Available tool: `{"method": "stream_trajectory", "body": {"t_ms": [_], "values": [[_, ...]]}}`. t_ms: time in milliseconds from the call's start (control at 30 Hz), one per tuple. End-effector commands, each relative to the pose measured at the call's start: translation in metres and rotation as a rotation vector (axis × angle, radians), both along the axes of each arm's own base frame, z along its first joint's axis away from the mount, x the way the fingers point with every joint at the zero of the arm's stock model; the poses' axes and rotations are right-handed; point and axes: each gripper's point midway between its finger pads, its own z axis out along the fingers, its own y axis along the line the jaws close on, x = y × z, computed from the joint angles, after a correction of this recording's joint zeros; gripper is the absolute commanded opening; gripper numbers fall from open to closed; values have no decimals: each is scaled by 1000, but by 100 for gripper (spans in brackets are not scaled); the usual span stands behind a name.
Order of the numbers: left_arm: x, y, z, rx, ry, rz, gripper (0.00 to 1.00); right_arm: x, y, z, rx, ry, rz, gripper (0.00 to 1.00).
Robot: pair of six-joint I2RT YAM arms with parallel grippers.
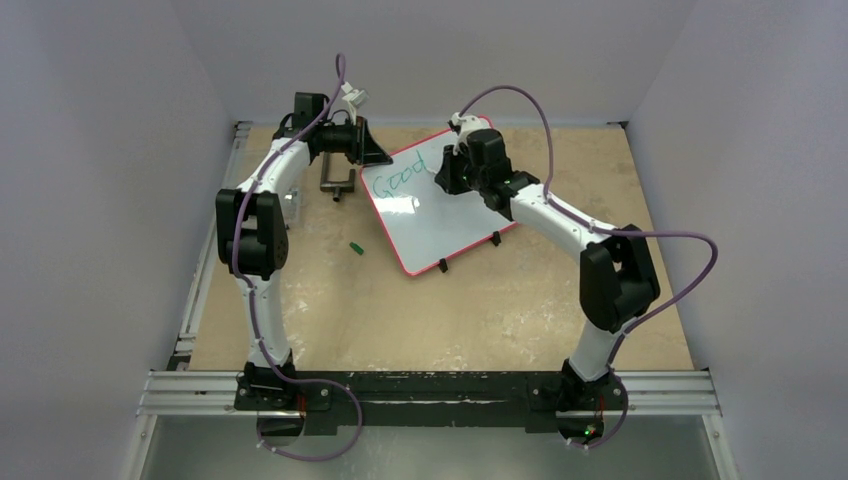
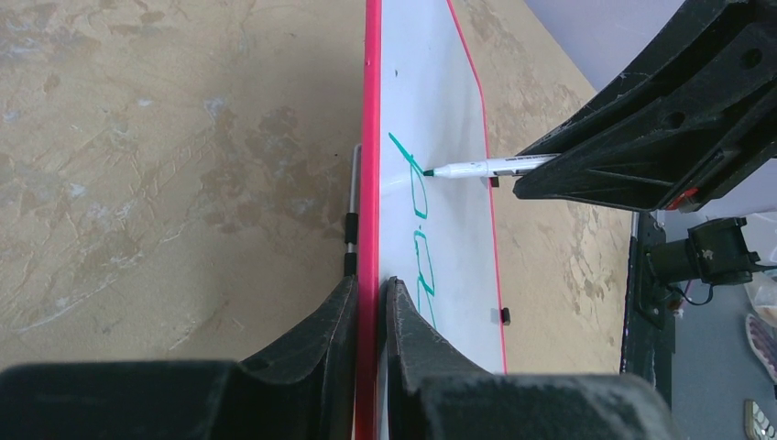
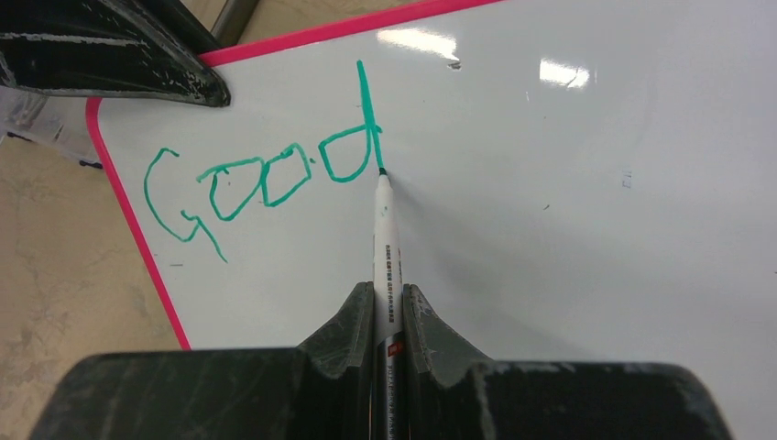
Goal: Write a sentence on the whiteboard
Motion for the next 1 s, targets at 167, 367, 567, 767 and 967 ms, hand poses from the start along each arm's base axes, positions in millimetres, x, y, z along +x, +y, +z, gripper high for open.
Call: {"method": "stream_trajectory", "body": {"t_ms": [167,367,567,767,967], "values": [[-8,-8,24,0,-98,-39,0,-6,-22,17,-61,-25,-44,0],[-7,-6,23,11,-98,-27,8,-4,-22,63,-27,-101,-46,0],[-4,-4,19,26,-96,-10,26,-13,-24,79,0,-125,-42,0],[-1,-3,16,35,-95,3,42,-18,-28,83,2,-131,-45,0],[2,-2,22,37,-116,19,57,-22,-30,88,3,-140,-42,0]]}}
